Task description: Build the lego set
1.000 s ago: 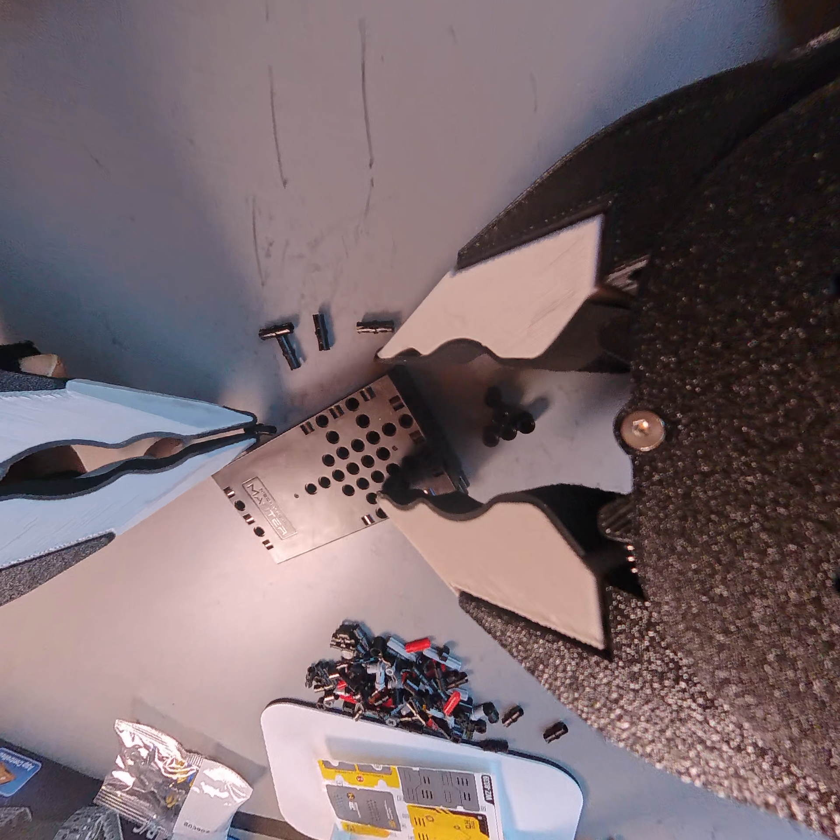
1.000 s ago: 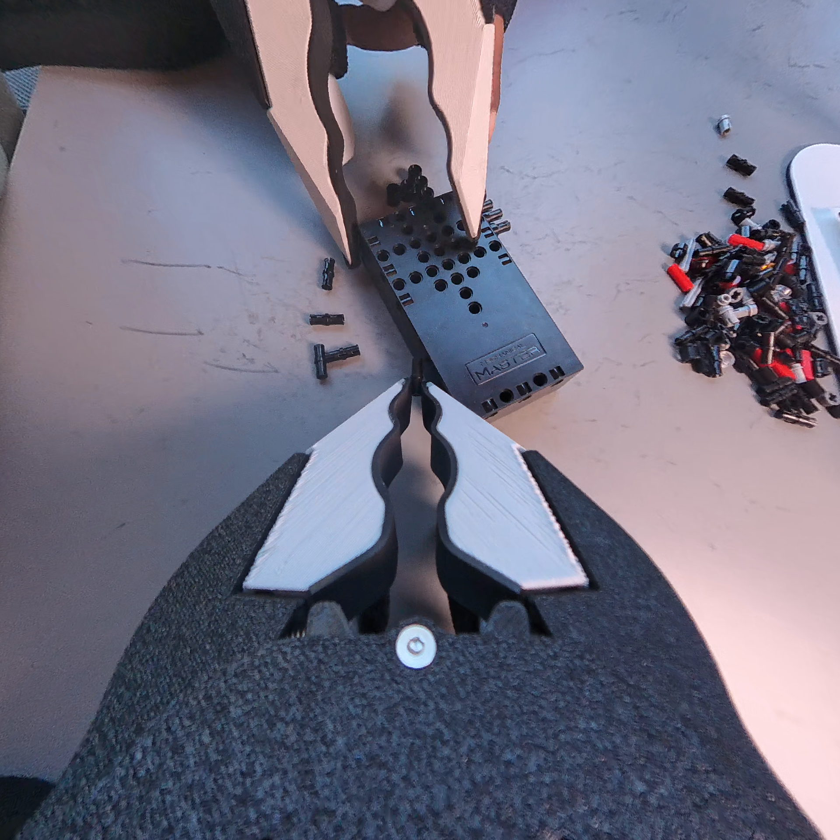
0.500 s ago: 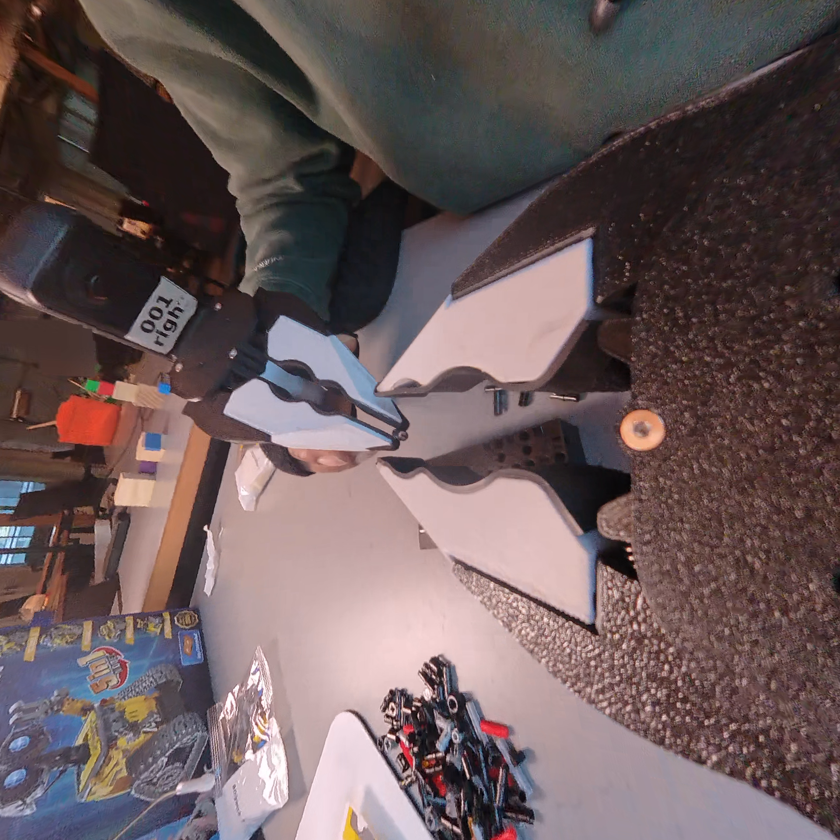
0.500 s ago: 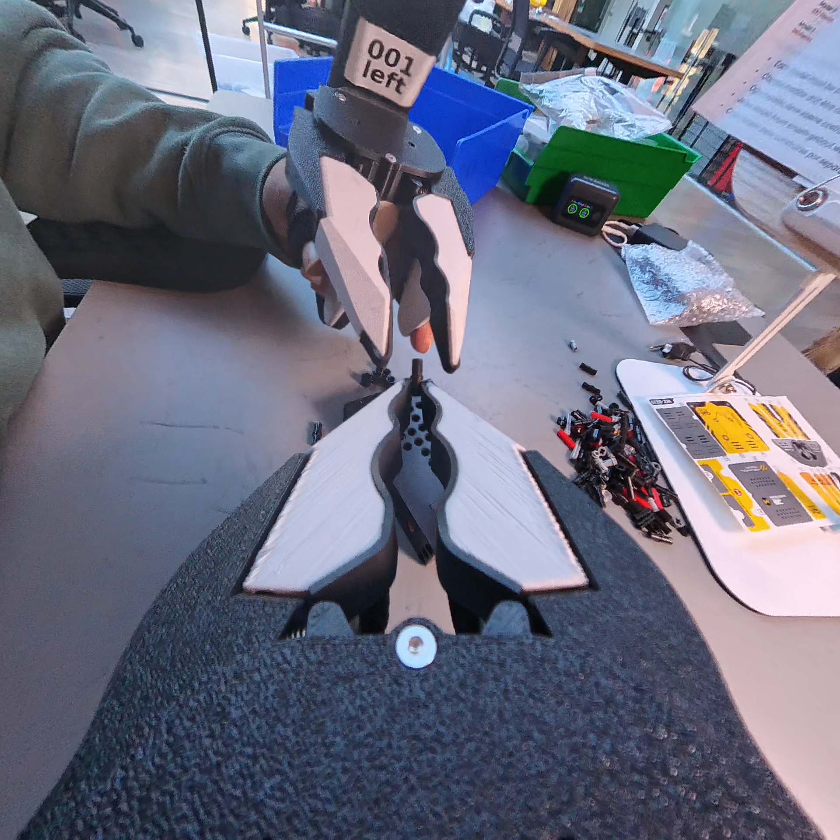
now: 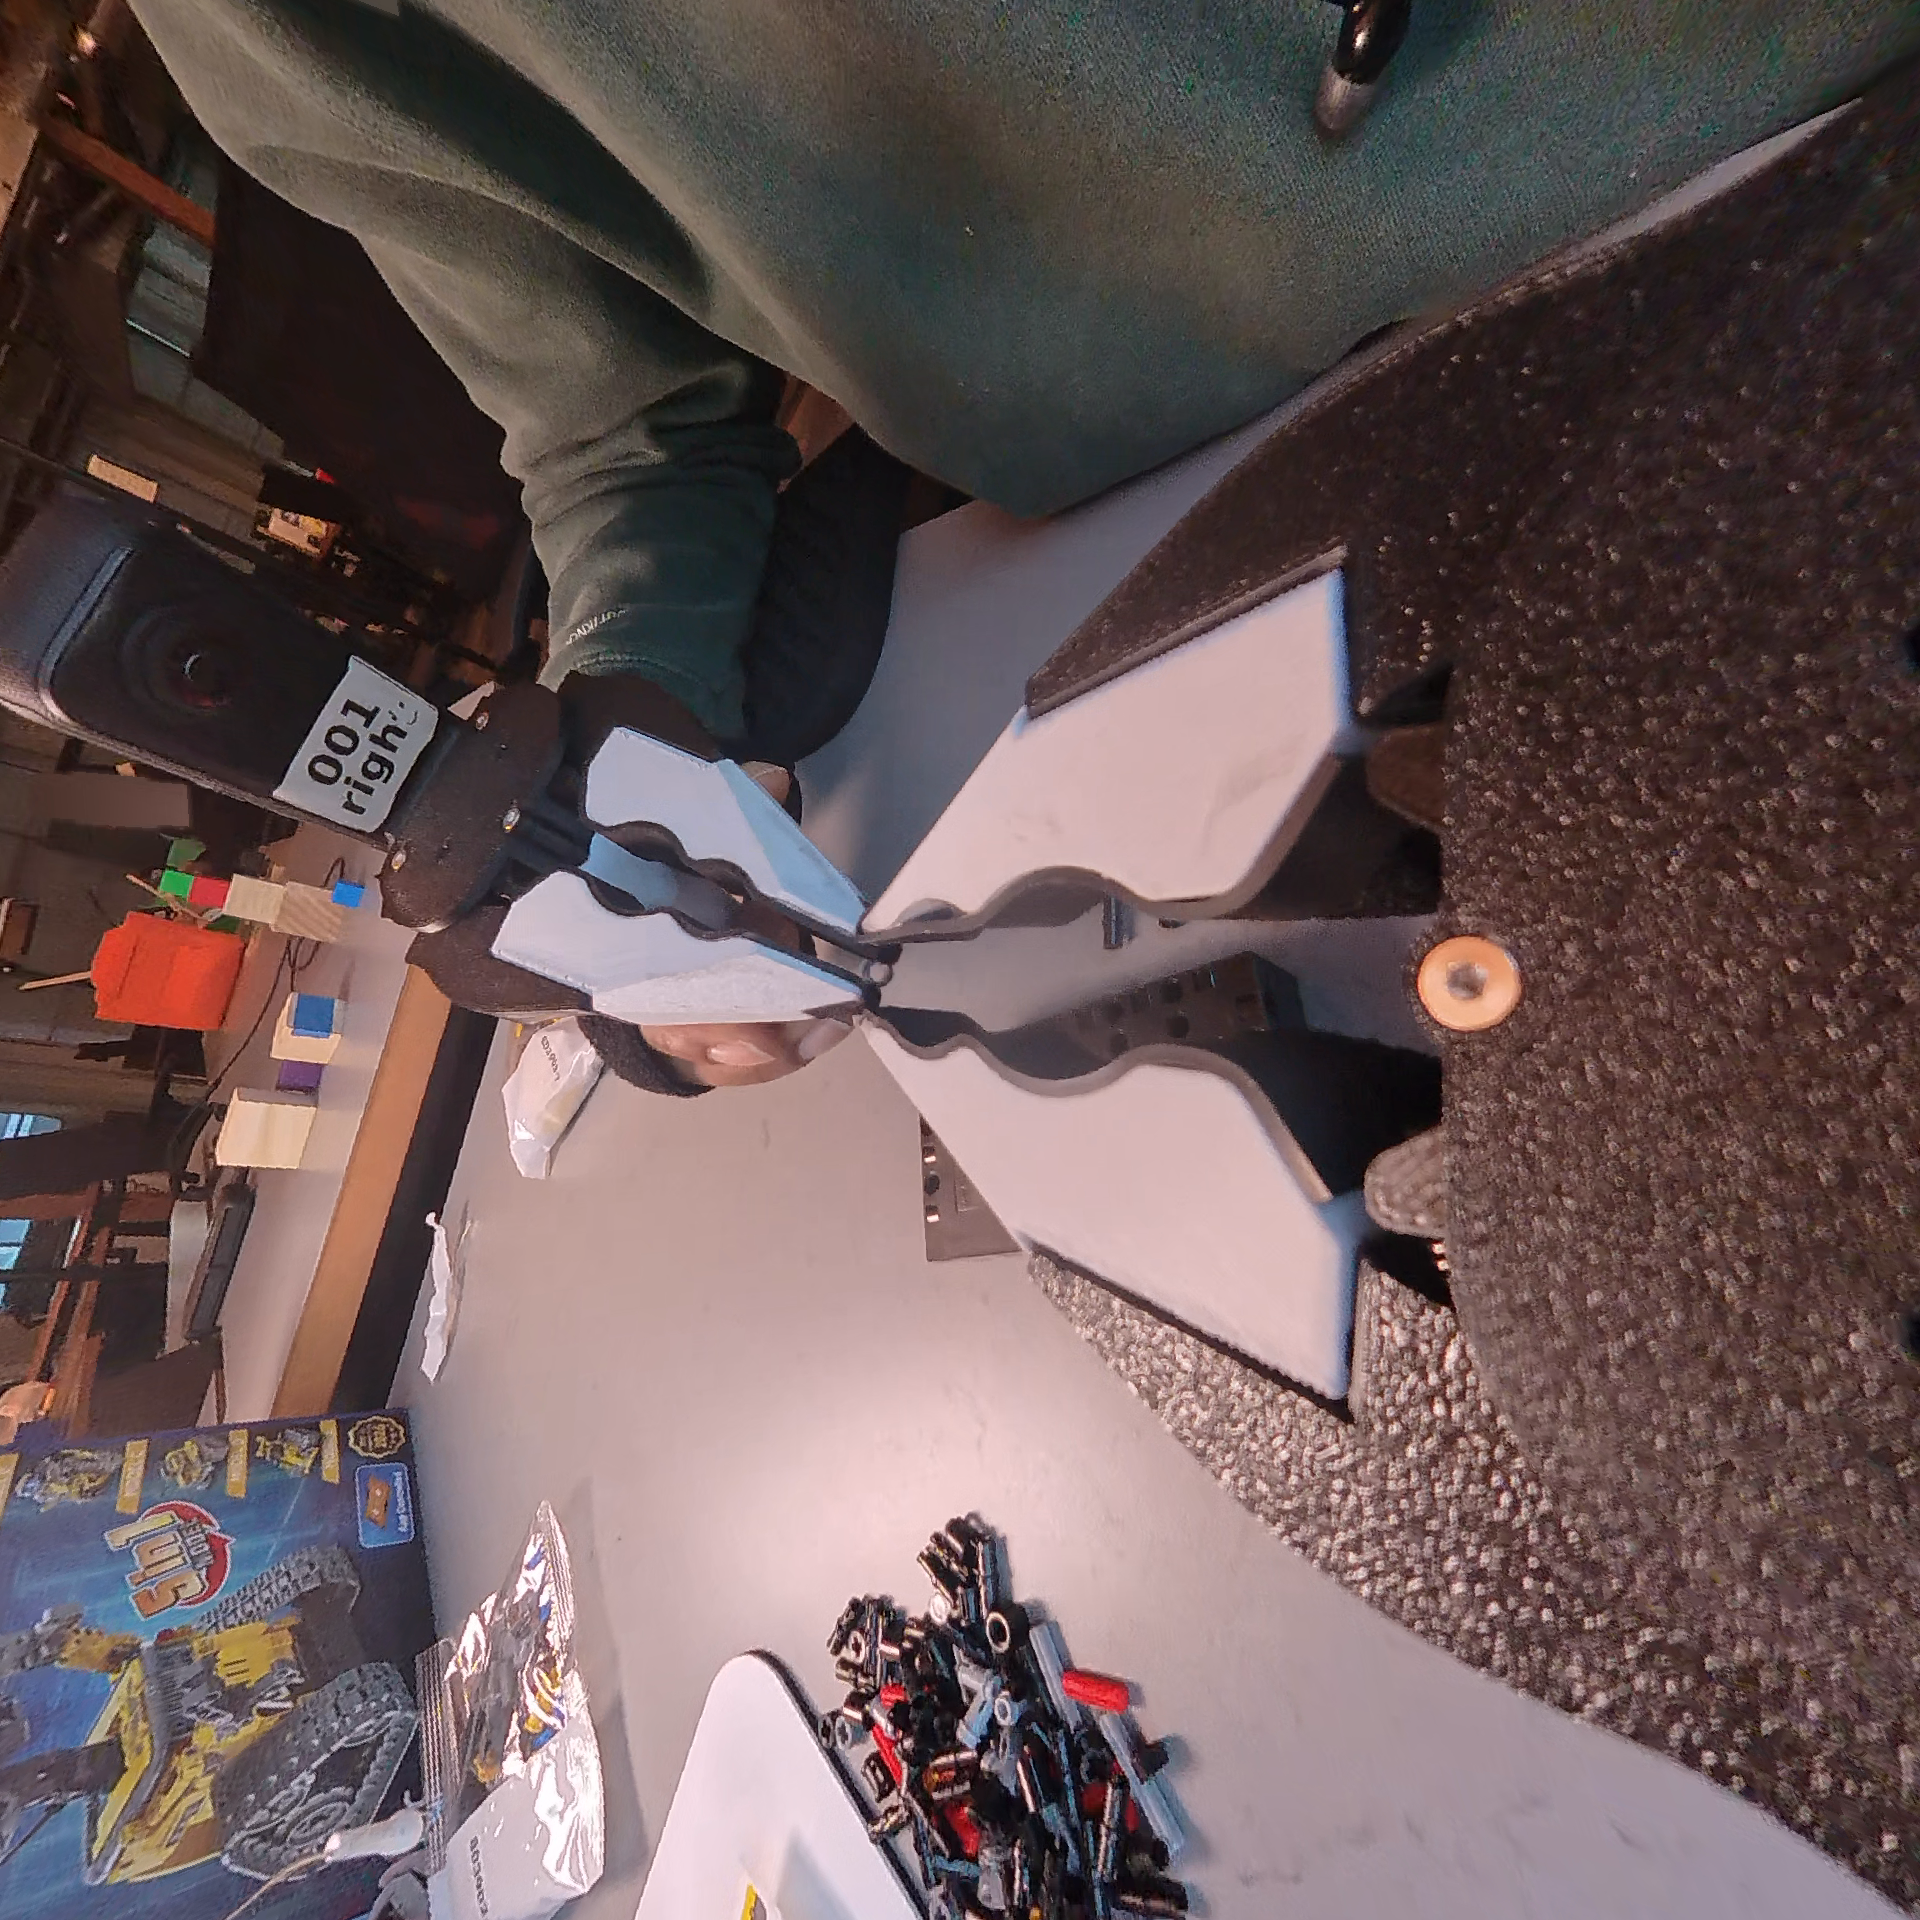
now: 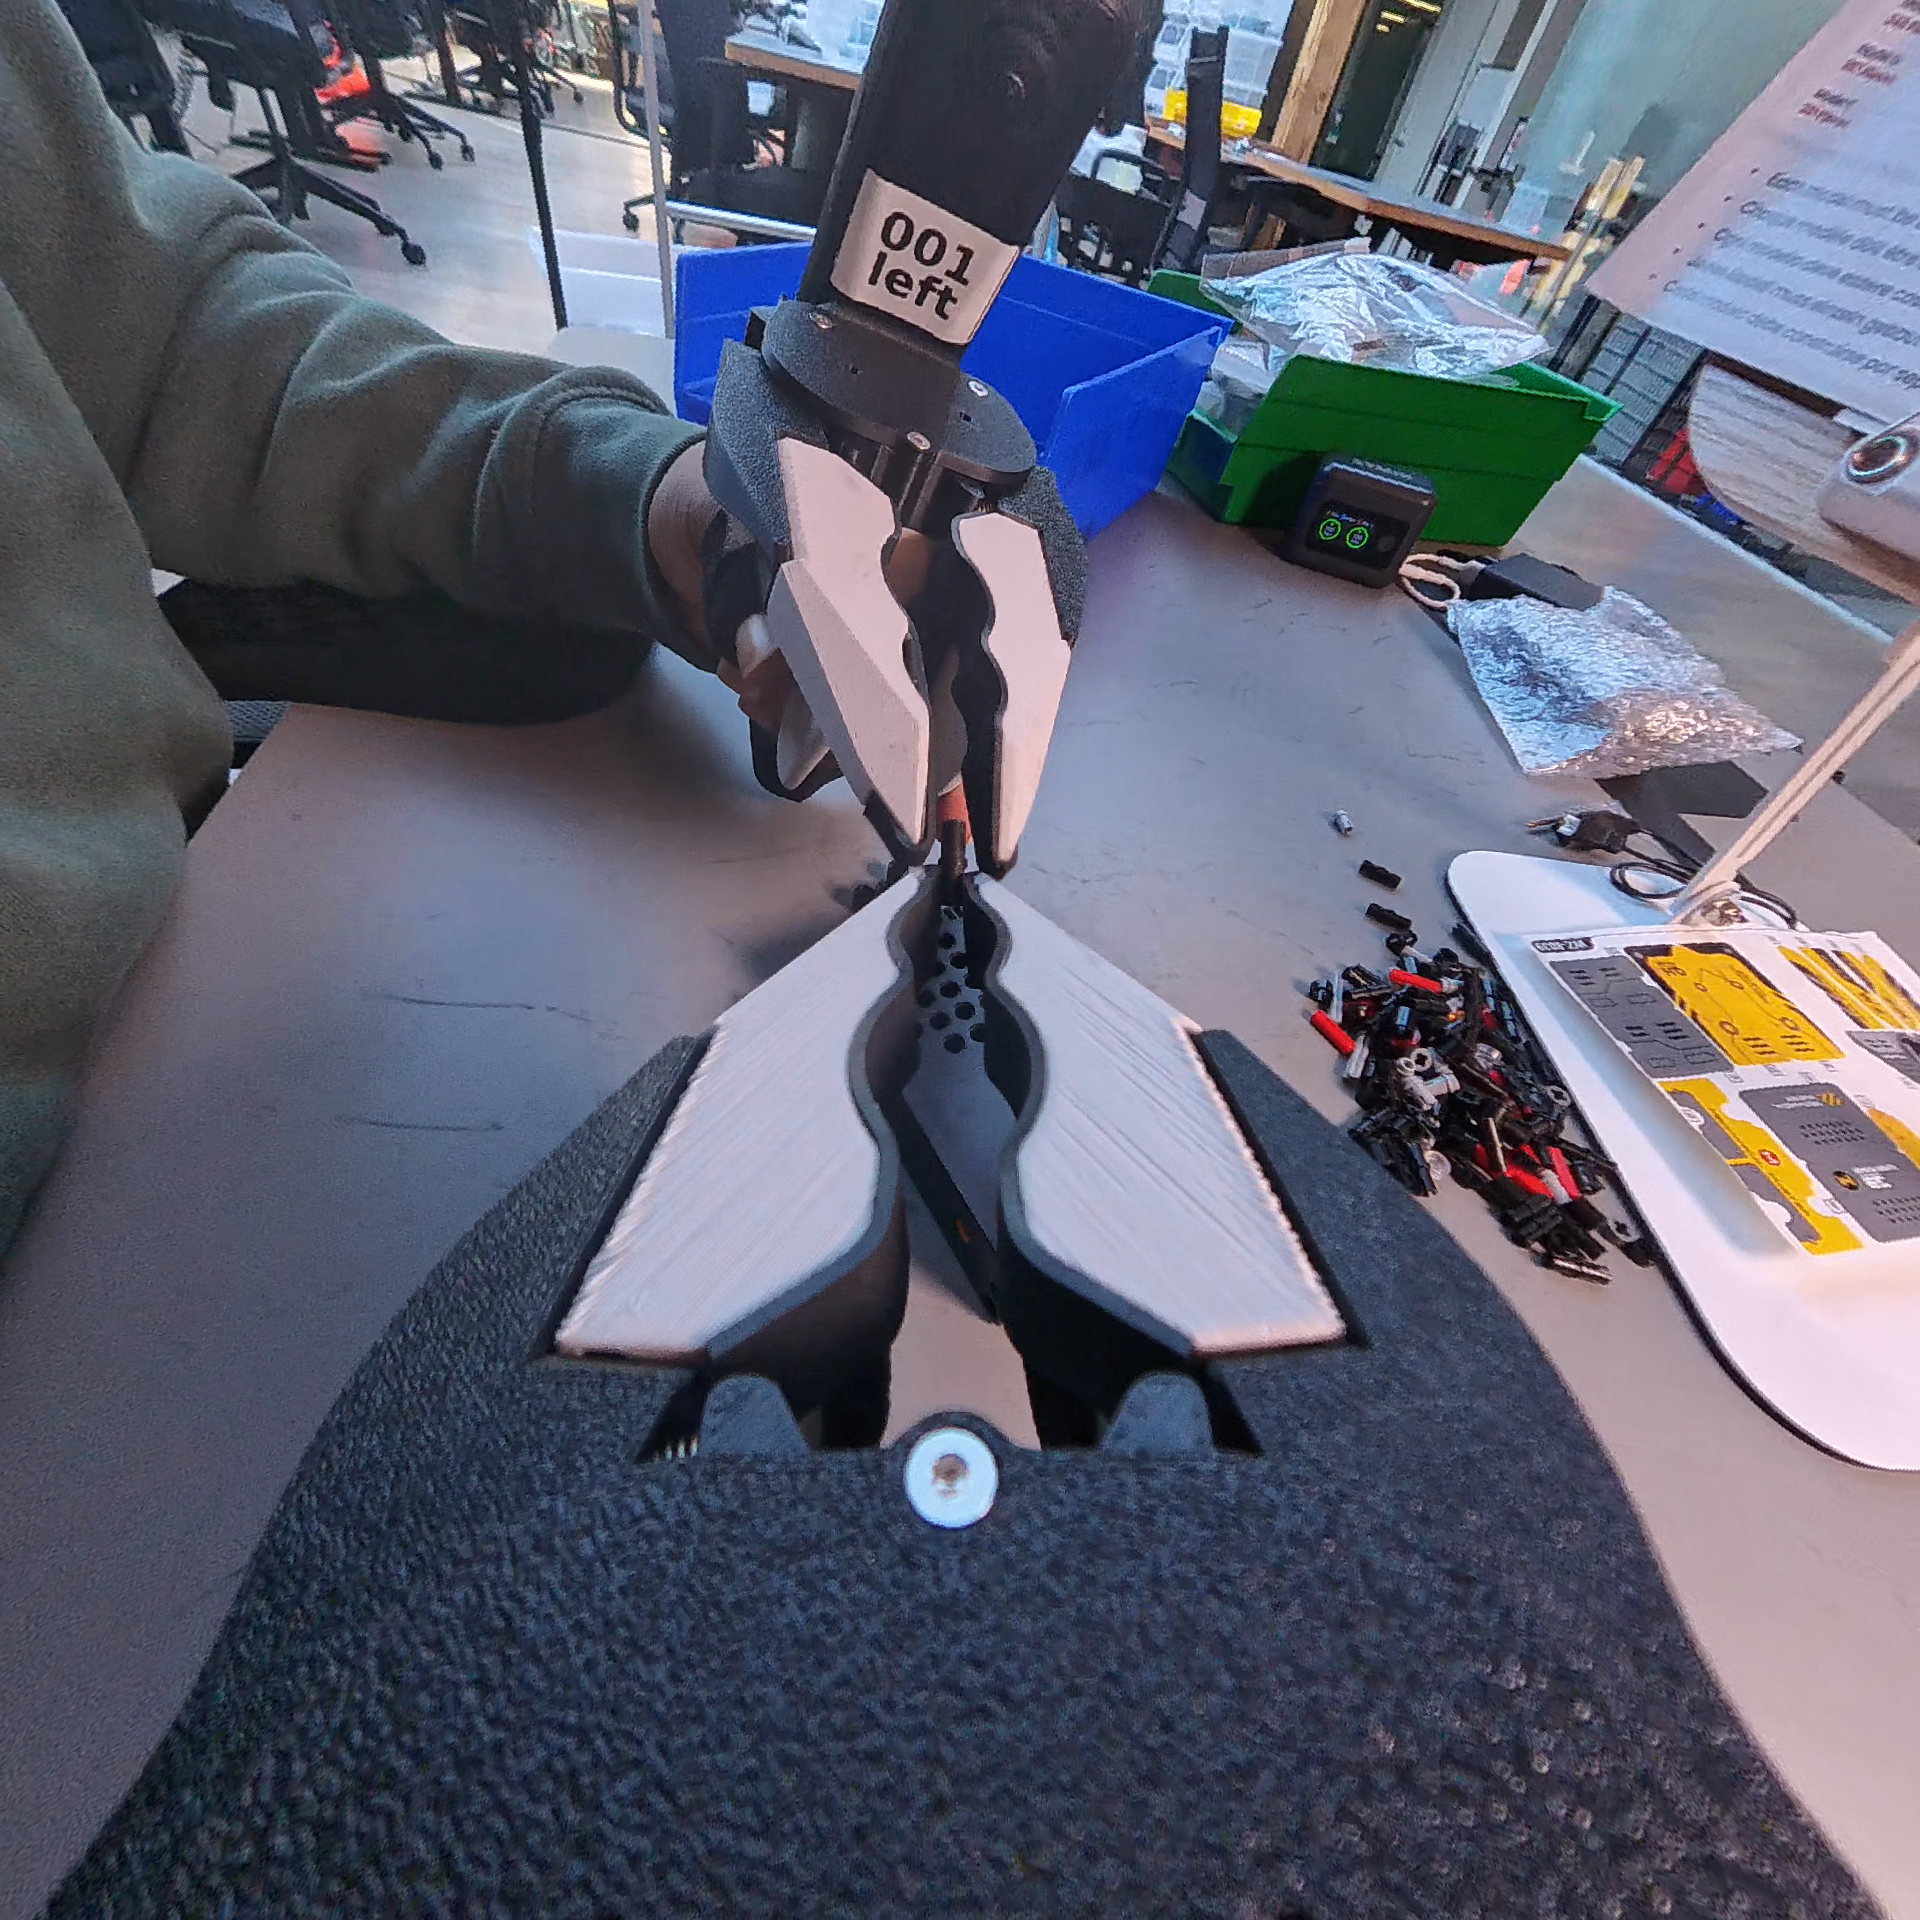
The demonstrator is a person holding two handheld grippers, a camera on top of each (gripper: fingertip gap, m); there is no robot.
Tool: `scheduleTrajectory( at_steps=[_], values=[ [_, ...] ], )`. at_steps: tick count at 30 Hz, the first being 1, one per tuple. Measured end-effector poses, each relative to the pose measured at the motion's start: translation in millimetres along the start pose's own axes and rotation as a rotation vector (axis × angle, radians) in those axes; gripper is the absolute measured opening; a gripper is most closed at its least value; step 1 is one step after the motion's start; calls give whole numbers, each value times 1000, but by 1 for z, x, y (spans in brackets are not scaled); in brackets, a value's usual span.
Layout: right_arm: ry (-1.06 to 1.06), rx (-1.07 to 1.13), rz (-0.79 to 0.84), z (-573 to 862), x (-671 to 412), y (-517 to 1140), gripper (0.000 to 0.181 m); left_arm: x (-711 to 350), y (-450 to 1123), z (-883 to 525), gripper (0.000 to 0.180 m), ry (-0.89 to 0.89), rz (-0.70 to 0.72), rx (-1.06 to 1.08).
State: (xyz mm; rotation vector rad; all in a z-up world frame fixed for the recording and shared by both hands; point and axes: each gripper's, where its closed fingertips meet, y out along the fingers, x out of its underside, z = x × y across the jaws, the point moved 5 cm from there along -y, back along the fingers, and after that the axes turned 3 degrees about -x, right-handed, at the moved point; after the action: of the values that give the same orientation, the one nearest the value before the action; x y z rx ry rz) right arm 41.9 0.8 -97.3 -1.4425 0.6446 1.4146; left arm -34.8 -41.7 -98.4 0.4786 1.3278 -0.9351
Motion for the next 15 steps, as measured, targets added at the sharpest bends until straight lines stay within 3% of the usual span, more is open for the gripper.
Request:
scheduleTrajectory(
  at_steps=[8,15],
  values=[
    [1,41,28,6,-2,-1,3,-2,-3,-5,17,-51,32,5],
    [-30,35,26,2,-3,1,2,-3,-3,-2,12,-57,36,22]
  ],
)
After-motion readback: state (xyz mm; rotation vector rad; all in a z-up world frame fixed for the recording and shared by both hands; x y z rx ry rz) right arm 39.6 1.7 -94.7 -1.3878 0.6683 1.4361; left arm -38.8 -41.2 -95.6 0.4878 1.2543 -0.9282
